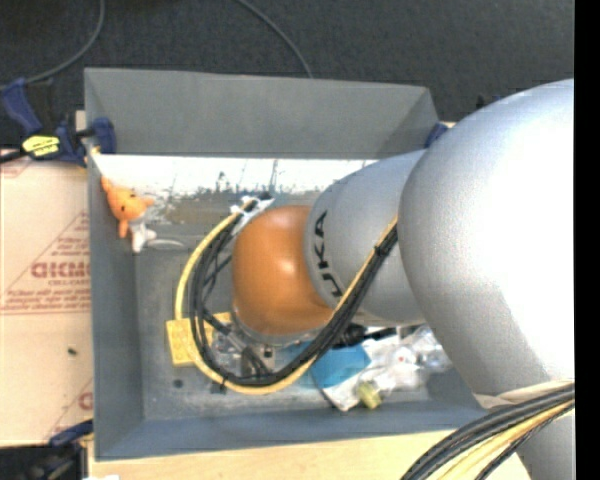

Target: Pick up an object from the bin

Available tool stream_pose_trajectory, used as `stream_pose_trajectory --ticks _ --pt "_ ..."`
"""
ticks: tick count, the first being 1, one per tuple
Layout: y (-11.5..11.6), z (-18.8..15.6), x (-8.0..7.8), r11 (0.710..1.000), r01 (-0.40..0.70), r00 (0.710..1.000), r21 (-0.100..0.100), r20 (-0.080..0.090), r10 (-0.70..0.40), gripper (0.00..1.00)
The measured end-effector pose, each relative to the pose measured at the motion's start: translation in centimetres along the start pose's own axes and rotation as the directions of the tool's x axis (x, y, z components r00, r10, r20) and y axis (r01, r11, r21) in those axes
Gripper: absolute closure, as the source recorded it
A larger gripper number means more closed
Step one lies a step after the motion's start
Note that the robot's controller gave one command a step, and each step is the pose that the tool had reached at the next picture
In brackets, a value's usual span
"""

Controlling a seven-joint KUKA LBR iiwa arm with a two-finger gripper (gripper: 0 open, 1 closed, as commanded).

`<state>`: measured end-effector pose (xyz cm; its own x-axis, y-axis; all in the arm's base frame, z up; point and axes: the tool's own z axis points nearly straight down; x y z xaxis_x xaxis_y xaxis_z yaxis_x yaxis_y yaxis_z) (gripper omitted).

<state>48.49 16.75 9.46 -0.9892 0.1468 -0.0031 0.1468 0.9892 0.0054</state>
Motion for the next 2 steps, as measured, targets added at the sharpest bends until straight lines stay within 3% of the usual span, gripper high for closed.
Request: stream_pose_trajectory --ticks 1,2 --pt "0.3 0.0 -0.3 1.0 -0.026 1.0 -0.002 0.004 0.026 1.0" --pt "0.5 -2.3 -0.9 0.99 -0.142 0.99 -0.004 0.005 0.142 1.0"
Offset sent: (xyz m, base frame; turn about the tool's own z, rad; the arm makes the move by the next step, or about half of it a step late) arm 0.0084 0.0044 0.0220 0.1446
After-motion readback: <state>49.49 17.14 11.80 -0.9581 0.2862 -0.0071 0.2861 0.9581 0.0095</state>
